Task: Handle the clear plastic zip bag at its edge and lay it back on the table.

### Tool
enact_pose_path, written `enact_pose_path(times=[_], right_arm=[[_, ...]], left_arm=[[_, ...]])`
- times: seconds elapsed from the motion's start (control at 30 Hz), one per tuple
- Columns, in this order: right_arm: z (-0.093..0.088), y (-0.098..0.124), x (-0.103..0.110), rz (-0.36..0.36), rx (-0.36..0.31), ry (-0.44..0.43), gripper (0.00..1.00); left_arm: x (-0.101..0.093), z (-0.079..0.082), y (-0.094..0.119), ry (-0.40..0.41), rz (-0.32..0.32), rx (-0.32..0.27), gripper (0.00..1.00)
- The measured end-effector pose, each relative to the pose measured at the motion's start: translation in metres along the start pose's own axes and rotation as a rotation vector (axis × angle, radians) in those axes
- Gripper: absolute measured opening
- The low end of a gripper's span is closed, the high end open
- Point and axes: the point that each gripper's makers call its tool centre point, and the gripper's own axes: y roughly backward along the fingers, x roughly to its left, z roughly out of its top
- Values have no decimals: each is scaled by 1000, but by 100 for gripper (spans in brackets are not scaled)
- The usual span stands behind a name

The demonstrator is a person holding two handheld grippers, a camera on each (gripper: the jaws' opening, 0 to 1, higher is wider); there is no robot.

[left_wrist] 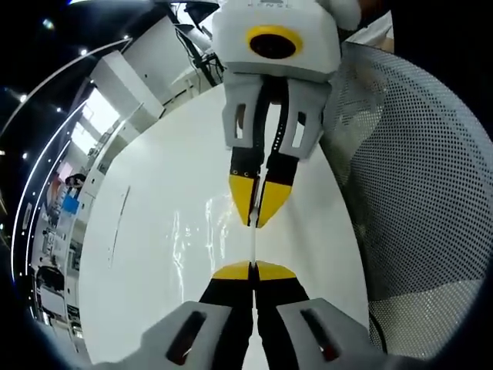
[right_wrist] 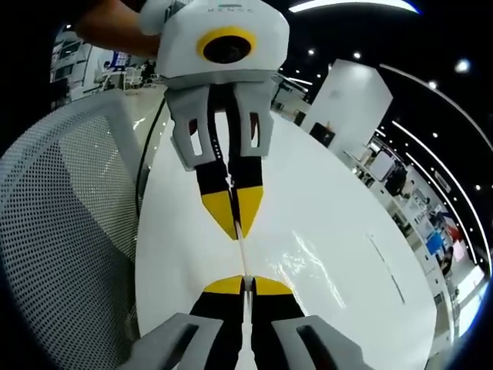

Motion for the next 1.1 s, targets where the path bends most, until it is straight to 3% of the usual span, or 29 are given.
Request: enact_pose_path(times=[1.1], right_arm=[[-11, 10, -7, -26, 9, -25, 0]], left_arm=[[8, -5, 16, 11, 21, 1, 0]])
